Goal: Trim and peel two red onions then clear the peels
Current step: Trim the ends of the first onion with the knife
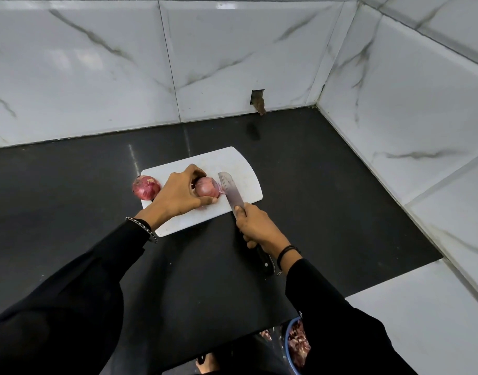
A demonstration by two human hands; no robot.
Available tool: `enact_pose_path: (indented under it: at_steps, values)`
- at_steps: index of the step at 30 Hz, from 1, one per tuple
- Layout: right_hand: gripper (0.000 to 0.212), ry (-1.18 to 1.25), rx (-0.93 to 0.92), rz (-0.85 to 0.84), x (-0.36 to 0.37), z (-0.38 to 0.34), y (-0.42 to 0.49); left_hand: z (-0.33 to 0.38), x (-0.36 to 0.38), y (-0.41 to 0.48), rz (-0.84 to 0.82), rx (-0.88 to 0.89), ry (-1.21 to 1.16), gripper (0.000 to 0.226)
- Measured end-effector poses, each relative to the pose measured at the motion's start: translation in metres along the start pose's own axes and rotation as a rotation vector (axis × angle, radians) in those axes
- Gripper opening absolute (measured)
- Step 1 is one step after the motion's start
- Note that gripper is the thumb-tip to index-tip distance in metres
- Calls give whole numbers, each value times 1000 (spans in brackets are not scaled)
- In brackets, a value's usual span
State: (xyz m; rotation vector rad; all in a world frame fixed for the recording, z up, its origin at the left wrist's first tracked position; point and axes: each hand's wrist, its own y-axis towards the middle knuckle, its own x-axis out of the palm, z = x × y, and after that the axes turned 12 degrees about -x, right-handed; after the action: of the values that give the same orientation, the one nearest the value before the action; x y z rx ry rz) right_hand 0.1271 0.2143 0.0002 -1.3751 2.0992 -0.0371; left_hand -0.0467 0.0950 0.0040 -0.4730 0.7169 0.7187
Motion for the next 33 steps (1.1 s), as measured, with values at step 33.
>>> enact_pose_path:
  at_steps: [33]
  values:
    - [36,-85,-6,9,6,8,5,55,9,4,-57,-3,784,34]
